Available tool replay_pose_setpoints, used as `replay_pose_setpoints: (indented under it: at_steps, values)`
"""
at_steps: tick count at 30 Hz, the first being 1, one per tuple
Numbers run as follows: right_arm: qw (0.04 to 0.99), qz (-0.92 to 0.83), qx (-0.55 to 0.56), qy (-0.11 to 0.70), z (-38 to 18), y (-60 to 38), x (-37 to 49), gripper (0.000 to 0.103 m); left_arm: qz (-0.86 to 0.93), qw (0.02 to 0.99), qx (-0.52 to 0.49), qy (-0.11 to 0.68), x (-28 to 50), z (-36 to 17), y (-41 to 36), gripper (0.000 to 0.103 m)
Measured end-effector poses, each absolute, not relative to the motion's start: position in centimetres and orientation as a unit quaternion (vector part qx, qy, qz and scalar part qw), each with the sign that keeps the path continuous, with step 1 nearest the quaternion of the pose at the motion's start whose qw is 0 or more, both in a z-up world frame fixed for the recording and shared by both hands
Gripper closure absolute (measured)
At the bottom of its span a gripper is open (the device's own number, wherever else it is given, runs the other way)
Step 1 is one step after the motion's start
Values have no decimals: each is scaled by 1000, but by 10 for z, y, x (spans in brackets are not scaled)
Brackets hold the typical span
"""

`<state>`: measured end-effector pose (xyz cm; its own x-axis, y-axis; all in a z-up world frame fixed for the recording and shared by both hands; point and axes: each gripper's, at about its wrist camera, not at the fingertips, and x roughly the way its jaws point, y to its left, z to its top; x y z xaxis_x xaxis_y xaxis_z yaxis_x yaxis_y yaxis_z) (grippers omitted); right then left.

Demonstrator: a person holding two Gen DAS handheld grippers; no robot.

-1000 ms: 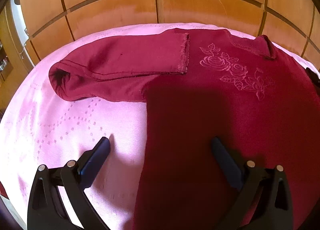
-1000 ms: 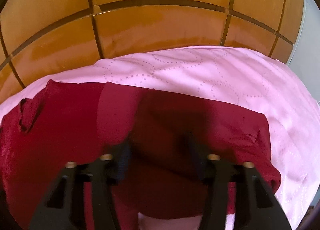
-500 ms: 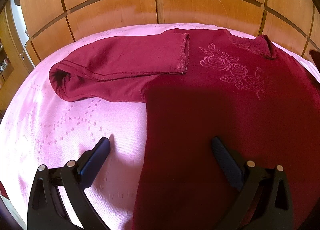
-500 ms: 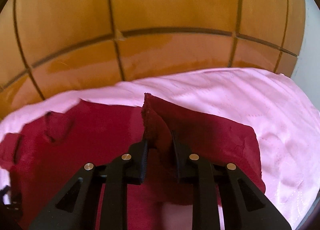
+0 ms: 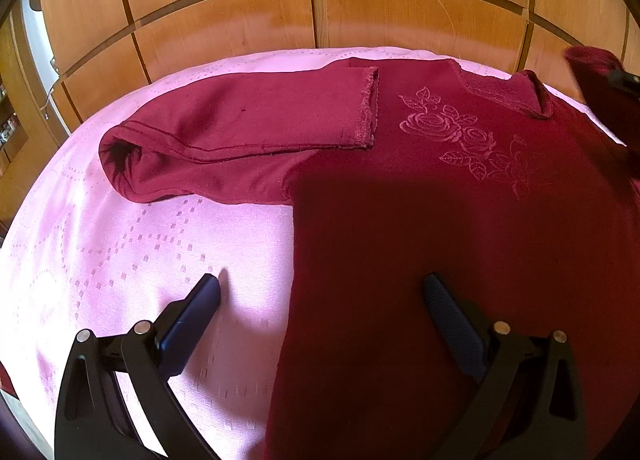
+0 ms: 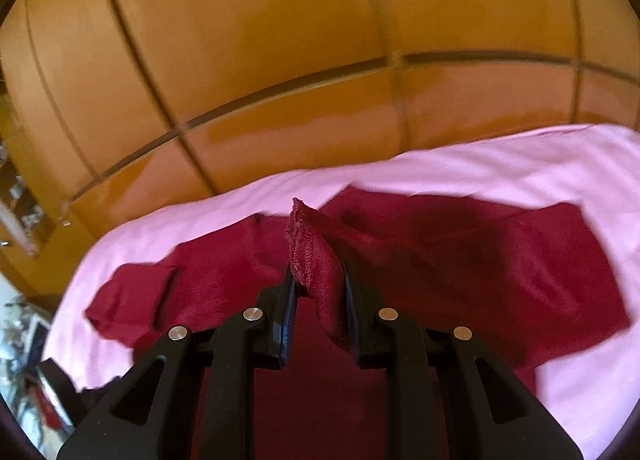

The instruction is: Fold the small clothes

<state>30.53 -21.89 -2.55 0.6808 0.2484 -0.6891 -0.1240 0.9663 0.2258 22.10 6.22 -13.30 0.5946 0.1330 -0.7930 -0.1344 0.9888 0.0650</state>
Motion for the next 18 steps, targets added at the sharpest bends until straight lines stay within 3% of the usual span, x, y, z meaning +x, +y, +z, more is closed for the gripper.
replay_pose_setpoints:
  at_steps: [14,15,16,17,18]
  values:
    - [865,211,103,443,-89,-135,304,80,74,893,-2,445,220,-132,63,2]
    - [862,218,103,445,-92,-135,304,65,72,892,-4,445,220,-132,65,2]
    - [859,224,103,449,-93,-135,302,39,67,891,-12,448,221,-132,67,2]
    - [860,219,103,448,-92,-139,298,29,63,891,-18,449,220,-131,70,2]
    - [865,217,108,439,-87,-145,292,26,57,890,-27,451,220,-129,72,2]
